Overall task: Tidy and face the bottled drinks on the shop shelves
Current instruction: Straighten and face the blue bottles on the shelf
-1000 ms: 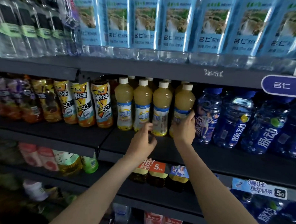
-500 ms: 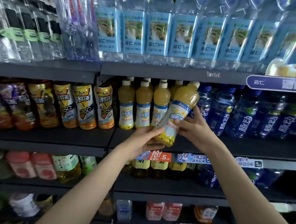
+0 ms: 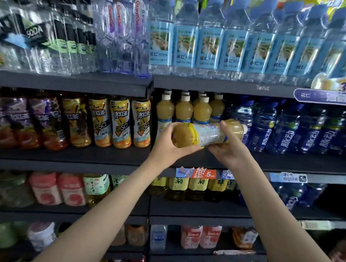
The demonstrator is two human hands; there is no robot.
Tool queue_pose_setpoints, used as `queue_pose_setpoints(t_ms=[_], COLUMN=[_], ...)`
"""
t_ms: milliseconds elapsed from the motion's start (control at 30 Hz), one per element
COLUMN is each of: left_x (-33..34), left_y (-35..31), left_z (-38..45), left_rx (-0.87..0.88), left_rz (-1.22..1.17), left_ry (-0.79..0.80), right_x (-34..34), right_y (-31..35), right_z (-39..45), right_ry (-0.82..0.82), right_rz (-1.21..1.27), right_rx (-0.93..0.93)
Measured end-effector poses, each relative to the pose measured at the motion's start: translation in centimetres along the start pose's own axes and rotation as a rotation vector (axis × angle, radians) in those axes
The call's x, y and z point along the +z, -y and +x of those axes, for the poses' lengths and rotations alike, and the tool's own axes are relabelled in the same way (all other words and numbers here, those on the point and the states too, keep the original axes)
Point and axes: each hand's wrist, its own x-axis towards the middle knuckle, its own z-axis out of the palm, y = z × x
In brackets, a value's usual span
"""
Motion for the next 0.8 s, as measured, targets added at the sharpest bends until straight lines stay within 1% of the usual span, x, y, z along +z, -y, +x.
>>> queue_pose_setpoints(t_ms=[33,67,133,233,300,367,433,533,600,633,667,700,733,800], left_x=[-0.1,-0.1,0.1,0.6,0.8,1.0,1.3,1.8,1.9,2.1,2.3,2.6,2.9,3.4], left_y=[0.1,0.1,0.2,0.3,0.3,0.4,0.4,0.2,0.1,0.1,0.1,0.2,0.2,0.6], left_z=[-0.1,-0.3,-0.6,-0.7,-0.6,-0.6,-0.4,0.2,0.5,0.5,0.6,0.8,0.9,1.0], left_rx=[-0.005,0.045,0.211,0.368,0.401,0.327,0.150,-0.211,-0.454,-0.517,-0.523,-0.484,-0.412,-0.217], left_rz=[-0.005,0.044,0.196,0.371,0.407,0.374,0.247,-0.122,-0.390,-0.472,-0.478,-0.426,-0.314,0.035], left_ry=[-0.015,-0.044,-0.090,-0.045,0.024,0.140,0.239,0.293,0.355,0.384,0.389,0.366,0.324,0.198], right_x=[0.4,0.7,1.5,2.2,2.0,1.2,0.3,-0.3,-0.4,-0.5,-0.6,-0.7,-0.8,-0.6], right_y=[0.2,0.4,0.6,0.3,0.0,-0.1,0.0,0.4,0.6,0.7,0.8,1.0,1.3,2.0], right_z=[-0.3,-0.6,-1.2,-1.9,-1.8,-1.4,-0.9,-0.6,-0.7,-0.7,-0.7,-0.6,-0.6,-0.6], right_ry=[0.011,0.016,0.013,-0.014,-0.027,-0.019,-0.002,0.034,0.057,0.073,0.093,0.112,0.119,0.098], right_rz=[-0.037,-0.100,-0.267,-0.422,-0.433,-0.450,-0.530,-0.639,-0.657,-0.655,-0.644,-0.631,-0.629,-0.673], right_rx=[-0.017,-0.036,-0.076,-0.128,-0.169,-0.229,-0.300,-0.397,-0.437,-0.448,-0.450,-0.446,-0.429,-0.361])
